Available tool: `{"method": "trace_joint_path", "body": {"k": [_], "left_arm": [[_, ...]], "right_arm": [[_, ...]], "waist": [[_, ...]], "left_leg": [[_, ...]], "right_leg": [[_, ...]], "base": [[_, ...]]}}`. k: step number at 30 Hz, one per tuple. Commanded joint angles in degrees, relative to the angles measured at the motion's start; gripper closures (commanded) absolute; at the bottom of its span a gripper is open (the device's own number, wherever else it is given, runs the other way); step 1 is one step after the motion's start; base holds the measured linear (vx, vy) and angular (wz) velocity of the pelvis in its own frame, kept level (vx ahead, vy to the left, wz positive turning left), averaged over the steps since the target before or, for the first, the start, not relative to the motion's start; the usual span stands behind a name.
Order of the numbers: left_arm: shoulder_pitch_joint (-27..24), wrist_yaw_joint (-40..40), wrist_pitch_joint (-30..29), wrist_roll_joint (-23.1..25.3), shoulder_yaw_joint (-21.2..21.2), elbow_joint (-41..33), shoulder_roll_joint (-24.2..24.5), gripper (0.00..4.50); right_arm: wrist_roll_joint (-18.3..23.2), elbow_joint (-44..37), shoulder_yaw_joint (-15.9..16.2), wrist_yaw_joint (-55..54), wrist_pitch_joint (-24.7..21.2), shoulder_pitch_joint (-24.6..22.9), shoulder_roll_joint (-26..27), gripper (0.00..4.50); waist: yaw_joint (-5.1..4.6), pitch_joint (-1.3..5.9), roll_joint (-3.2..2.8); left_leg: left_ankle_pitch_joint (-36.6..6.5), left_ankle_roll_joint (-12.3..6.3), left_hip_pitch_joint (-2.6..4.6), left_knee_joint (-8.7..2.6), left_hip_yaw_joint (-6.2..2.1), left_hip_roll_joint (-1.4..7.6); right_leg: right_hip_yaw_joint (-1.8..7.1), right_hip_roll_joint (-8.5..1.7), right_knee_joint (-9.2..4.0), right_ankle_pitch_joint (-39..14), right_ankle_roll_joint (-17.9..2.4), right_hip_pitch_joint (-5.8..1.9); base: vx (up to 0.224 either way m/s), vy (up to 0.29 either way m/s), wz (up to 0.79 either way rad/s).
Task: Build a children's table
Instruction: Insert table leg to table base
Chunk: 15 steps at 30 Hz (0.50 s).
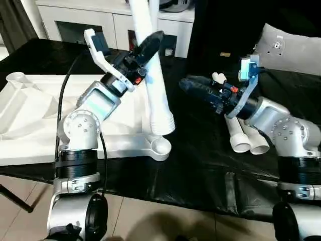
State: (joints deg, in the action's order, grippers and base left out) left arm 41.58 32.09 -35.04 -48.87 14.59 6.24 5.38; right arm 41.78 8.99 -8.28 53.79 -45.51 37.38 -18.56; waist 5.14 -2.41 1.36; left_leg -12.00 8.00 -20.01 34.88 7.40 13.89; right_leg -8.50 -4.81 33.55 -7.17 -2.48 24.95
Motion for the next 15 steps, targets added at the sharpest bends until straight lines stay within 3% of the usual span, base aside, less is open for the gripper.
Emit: {"method": "trace_joint_path", "body": {"k": [1,6,7,9,15], "left_arm": [[1.78,1.29,-0.66,-0.86,-1.47,-1.96,0.26,2.69],[1.09,5.26,3.95,5.97,-7.18,-3.85,2.79,2.69],[0.62,6.50,5.44,8.29,-9.33,-4.84,3.33,2.69],[0.26,7.22,6.16,9.53,-10.66,-5.61,3.62,2.69],[-2.75,11.59,9.12,12.04,-15.97,-9.61,4.23,2.69]], "right_arm": [[0.62,-1.72,0.59,0.81,-0.80,-0.04,-0.73,0.00],[-6.03,-2.99,8.09,3.22,3.21,-0.56,-3.12,0.00],[-7.12,-3.53,9.66,3.55,4.05,-0.60,-2.98,0.00],[-7.51,-3.95,10.51,3.84,4.27,-0.59,-2.86,0.00],[-9.07,-4.15,14.64,5.85,5.08,-0.60,-2.88,0.00]], "waist": [[0.16,4.54,0.38],[0.09,4.43,0.50],[-0.02,4.37,0.92],[-0.03,4.35,0.62],[-0.09,4.33,0.61]], "left_leg": [[-1.94,-3.41,-0.95,-3.28,2.28,-1.50],[-2.25,-2.89,-1.12,-3.26,2.29,-1.59],[-2.62,-2.95,-1.08,-3.34,2.33,-1.59],[-2.59,-2.54,-1.03,-3.35,2.29,-1.45],[-2.58,-2.58,-1.07,-3.41,2.25,-1.29]], "right_leg": [[2.47,-2.02,-3.55,-18.15,-3.88,-5.34],[2.41,-1.96,-3.71,-19.51,-2.06,-5.34],[2.38,-2.01,-3.97,-20.65,-1.49,-5.24],[2.49,-2.18,-3.85,-20.87,-1.43,-5.21],[2.62,-2.16,-3.56,-19.43,-2.46,-5.17]], "base": [[0.000,0.000,0.00],[0.000,0.000,0.00],[0.000,0.000,0.00],[0.000,0.000,0.00],[0.000,0.000,0.00]]}}
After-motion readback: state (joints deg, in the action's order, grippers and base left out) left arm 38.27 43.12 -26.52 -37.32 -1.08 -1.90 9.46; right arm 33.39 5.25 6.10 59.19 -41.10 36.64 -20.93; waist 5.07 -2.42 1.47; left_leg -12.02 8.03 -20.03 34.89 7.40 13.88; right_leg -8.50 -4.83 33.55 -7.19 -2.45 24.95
